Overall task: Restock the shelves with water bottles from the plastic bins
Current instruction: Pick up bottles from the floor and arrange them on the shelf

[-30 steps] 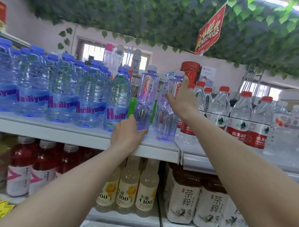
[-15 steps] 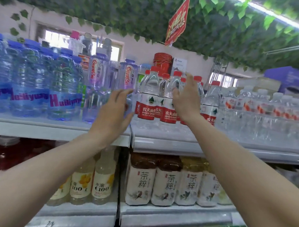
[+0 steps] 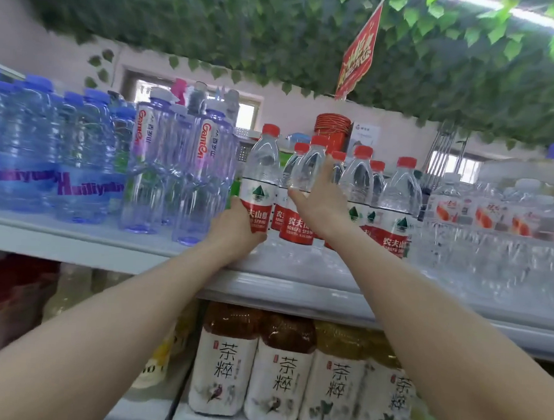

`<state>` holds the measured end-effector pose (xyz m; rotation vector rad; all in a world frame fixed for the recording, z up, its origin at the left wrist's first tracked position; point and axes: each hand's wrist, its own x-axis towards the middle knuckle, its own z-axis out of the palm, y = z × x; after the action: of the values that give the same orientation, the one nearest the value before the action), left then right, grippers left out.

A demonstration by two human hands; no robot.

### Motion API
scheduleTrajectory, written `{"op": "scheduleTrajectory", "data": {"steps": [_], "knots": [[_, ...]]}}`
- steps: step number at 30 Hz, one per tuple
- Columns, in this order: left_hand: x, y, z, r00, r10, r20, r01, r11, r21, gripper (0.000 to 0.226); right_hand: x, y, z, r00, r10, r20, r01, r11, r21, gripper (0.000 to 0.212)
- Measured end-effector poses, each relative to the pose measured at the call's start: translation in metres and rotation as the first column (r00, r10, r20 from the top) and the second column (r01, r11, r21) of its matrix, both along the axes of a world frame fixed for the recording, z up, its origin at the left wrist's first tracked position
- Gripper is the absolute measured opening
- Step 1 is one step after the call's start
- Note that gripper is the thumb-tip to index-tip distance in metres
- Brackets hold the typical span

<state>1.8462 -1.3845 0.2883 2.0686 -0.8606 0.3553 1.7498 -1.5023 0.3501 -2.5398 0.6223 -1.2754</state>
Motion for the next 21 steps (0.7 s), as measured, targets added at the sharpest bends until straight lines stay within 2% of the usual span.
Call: {"op": "scheduleTrajectory", "data": {"steps": [5,11,13,16,18,20,21], "knots": [[-0.003,0.006,0.000,0.999,-0.001,0.050,0.000,1.000,0.029,0.071,0.001,-0.003,-0.001,1.000,0.012,0.021,-0.012,1.000,0.001,0.092],[-0.001,0.006,-0.003,0.999,-0.003,0.054,0.003,1.000,-0.008,0.073,0.001,-0.004,-0.004,0.999,0.011,0.052,-0.011,1.000,-0.010,0.091],[-0.003,0.005,-0.004,0.997,-0.007,0.082,0.010,0.999,-0.037,0.081,-0.010,-0.003,-0.001,0.996,0.033,0.078,-0.031,0.999,-0.026,0.081],[-0.017,0.002,-0.004,0.961,0.070,0.269,-0.037,0.991,-0.125,0.092,-0.036,-0.014,0.003,0.970,0.061,0.236,0.008,0.960,-0.280,0.050],[-0.038,-0.002,0.000,0.859,0.121,0.497,-0.018,0.978,-0.207,0.085,-0.056,-0.034,0.005,0.925,0.053,0.377,0.128,0.888,-0.441,0.035],[-0.062,-0.015,0.005,0.765,0.108,0.634,0.075,0.964,-0.255,0.077,-0.078,-0.058,0.008,0.898,-0.076,0.432,0.290,0.842,-0.455,0.035],[-0.076,-0.024,0.007,0.758,0.080,0.647,0.116,0.960,-0.254,0.075,-0.088,-0.070,0.009,0.894,-0.159,0.420,0.344,0.844,-0.412,0.039]]}}
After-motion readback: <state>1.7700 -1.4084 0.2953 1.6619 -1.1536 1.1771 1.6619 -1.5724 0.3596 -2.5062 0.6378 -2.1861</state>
